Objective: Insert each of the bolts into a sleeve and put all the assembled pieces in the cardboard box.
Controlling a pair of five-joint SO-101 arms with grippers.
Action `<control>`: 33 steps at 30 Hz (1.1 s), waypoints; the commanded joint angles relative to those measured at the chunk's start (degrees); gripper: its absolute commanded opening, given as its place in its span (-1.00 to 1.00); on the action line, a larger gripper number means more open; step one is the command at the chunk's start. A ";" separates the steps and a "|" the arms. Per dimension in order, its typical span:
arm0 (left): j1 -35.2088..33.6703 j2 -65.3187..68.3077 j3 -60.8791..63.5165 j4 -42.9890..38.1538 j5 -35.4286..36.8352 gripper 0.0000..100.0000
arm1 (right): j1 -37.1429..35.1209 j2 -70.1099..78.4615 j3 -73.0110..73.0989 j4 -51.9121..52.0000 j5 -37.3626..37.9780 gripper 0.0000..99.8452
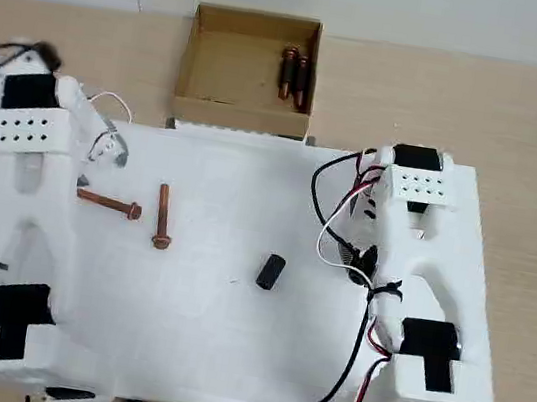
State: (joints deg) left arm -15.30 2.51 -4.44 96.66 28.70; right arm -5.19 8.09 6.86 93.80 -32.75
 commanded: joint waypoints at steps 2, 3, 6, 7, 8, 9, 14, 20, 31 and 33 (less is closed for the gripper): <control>-0.70 -0.88 -3.03 2.55 -35.78 -0.97 | 0.40 -3.38 -0.35 -0.31 0.35 -1.00; -0.70 -0.88 -3.03 2.64 -41.14 -0.99 | 0.40 -3.38 -0.35 -0.31 0.35 -1.00; -1.32 -0.44 -3.21 2.99 -47.21 -0.99 | 0.40 -3.38 -0.35 -0.22 0.35 -1.00; -1.14 -0.35 -3.21 2.90 -46.95 -0.99 | 0.40 -3.38 -0.35 -0.22 0.35 -1.00; -0.44 -0.35 -2.95 2.90 -46.95 -0.99 | 0.40 -3.38 -0.35 -0.13 0.35 -1.00; 0.26 -0.35 -2.86 3.08 -47.21 -0.99 | 0.40 -3.38 -0.35 -0.04 0.35 -1.00; 0.62 -0.26 -2.59 0.53 -59.69 -0.99 | 0.40 -3.38 -0.35 -0.22 0.35 -1.00; 0.53 -0.26 -2.07 -5.89 -77.36 -0.99 | 0.40 -3.38 -0.35 0.04 0.35 -1.00; -1.85 7.03 6.29 -11.69 -99.25 -0.99 | 0.48 -3.38 -0.18 0.22 0.35 -1.00; -2.20 8.62 6.29 -11.60 -102.42 -0.98 | 0.48 -3.38 -0.09 0.22 0.44 -1.00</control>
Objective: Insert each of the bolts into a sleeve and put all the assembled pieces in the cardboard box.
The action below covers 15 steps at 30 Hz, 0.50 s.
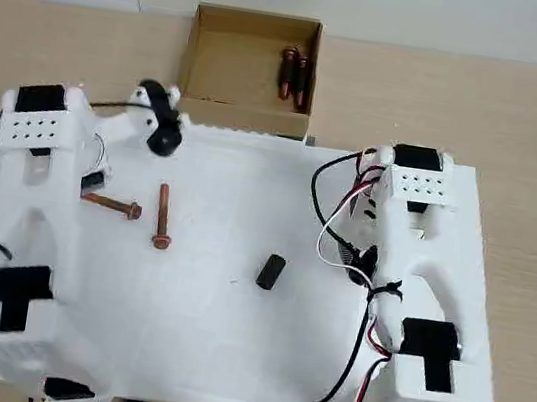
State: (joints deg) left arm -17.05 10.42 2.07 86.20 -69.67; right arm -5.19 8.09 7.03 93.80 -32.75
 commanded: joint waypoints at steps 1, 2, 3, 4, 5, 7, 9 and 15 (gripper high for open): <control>-0.53 1.05 -0.22 -0.53 -5.19 -0.97 | 0.48 -3.38 -0.26 0.22 0.44 -1.00; -0.53 1.32 -0.22 0.09 -6.42 -0.94 | 0.48 -3.30 -0.26 0.22 0.44 -1.00; -0.53 1.41 -0.22 0.79 -7.82 -0.91 | 0.48 -3.30 -0.26 0.22 0.44 -1.00; -0.53 1.41 -0.22 1.67 -9.05 -0.88 | 0.48 -3.30 -0.26 0.22 0.44 -1.00; -0.53 1.41 -0.22 2.11 -10.20 -0.86 | 0.48 -3.30 -0.26 0.22 0.44 -1.00; -0.44 1.49 -0.22 2.46 -12.13 -0.85 | 0.48 -3.30 -0.26 0.22 0.44 -1.00; -0.44 1.49 -0.13 2.46 -13.98 -0.85 | 0.48 -3.21 -0.26 0.22 0.44 -1.00; 0.35 3.60 -0.22 5.10 -20.04 -0.85 | 0.48 -2.95 -0.26 0.22 0.70 -1.00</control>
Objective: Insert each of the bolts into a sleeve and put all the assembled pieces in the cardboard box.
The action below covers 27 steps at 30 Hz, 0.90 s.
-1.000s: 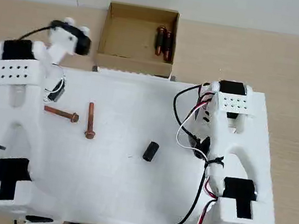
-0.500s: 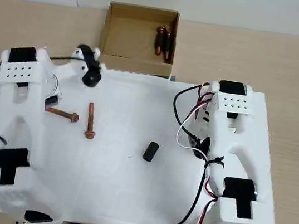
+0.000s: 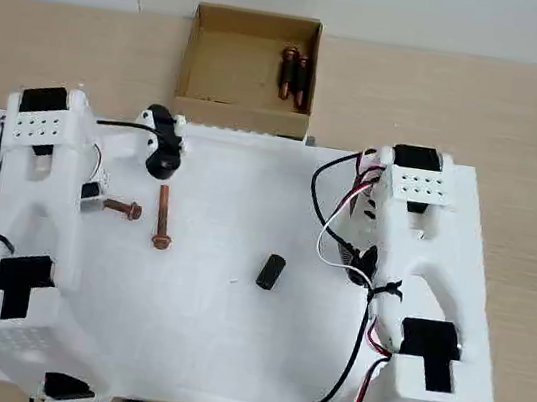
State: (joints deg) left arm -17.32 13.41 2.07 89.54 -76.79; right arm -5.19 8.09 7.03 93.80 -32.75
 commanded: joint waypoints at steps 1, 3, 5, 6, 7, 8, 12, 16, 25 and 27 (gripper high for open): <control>0.70 1.49 -0.22 1.49 -13.27 -0.85 | 0.48 -2.95 -0.26 0.22 0.70 -1.00; 1.05 3.16 -0.57 1.49 -13.54 -0.84 | 0.48 -2.95 -0.26 0.22 0.70 -1.00; 1.67 4.57 -1.71 1.76 -14.07 -0.81 | 0.48 -2.95 -0.26 0.22 0.79 -1.00; 2.02 5.10 -2.33 1.76 -14.15 -0.80 | 0.48 -2.95 -0.26 0.22 0.79 -1.00; 2.29 5.54 -3.12 1.76 -14.24 -0.80 | 0.48 -2.95 -0.26 0.22 0.79 -1.00; 2.55 5.98 -3.91 1.85 -14.24 -0.80 | 0.48 -2.95 -0.26 0.22 0.79 -1.00; 4.48 6.95 -5.32 1.76 -14.24 -0.80 | 0.40 -2.95 -0.26 0.22 2.11 -1.00; 5.89 6.95 -5.32 1.85 -14.24 -0.80 | 0.40 -2.95 -0.26 0.22 2.29 -1.00; 6.42 6.95 -5.58 1.49 -14.24 -0.80 | 0.40 -3.21 -0.26 0.22 2.29 -1.00; 6.42 6.95 -6.81 1.93 -14.24 -0.80 | 0.40 -3.03 -0.26 0.22 2.29 -1.00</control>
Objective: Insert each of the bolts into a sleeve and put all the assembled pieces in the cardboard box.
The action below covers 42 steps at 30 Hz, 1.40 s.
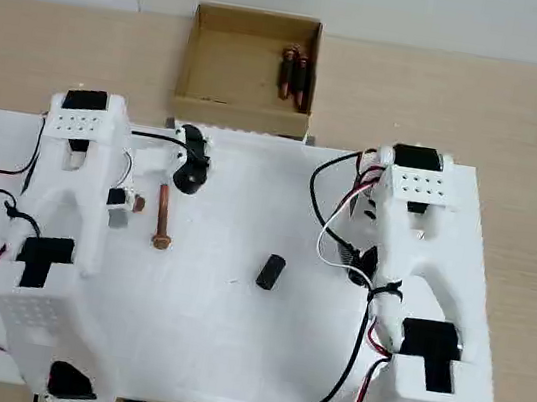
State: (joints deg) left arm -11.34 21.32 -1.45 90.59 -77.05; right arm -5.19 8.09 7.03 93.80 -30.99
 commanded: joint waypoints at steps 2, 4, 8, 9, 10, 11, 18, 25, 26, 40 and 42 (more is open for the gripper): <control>0.35 -0.97 -4.53 0.97 -13.98 -0.80 | 0.40 -2.95 -0.26 0.22 0.53 -1.00; 0.35 -0.97 -6.64 2.90 -13.98 -0.80 | 0.40 -2.95 -0.26 0.22 0.53 -1.00; 0.79 -0.53 -11.91 7.56 -13.98 -0.80 | 0.40 -2.95 -0.26 0.22 0.53 -1.00; 0.88 -0.44 -12.00 7.38 -13.98 -0.80 | 0.40 -2.95 -0.26 0.22 0.53 -1.00; 0.97 -0.35 -11.82 7.30 -14.07 -0.80 | 0.40 -2.95 -0.26 0.22 0.44 -1.00; 1.05 0.09 -11.74 7.30 -14.07 -0.80 | 0.40 -2.95 -0.26 0.22 0.44 -1.00; 1.76 5.54 -11.91 7.30 -14.07 -0.80 | 0.40 -3.21 -0.26 0.22 0.53 -1.00; -0.26 6.07 -11.47 5.01 -14.07 -0.81 | 0.40 -3.12 -0.26 0.22 0.35 -1.00; -0.44 6.33 -11.47 4.92 -14.07 -0.81 | 0.40 -3.12 -0.26 0.22 0.35 -1.00; -2.81 10.11 -11.82 5.27 -16.00 -0.81 | 0.31 -2.95 -0.26 0.13 0.35 -1.00; -2.81 9.49 -11.82 5.36 -16.00 -0.81 | 0.31 -2.95 -0.26 0.04 0.35 -1.00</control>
State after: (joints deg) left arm -11.87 31.34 -12.35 96.57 -77.05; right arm -5.19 8.09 7.03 93.80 -30.99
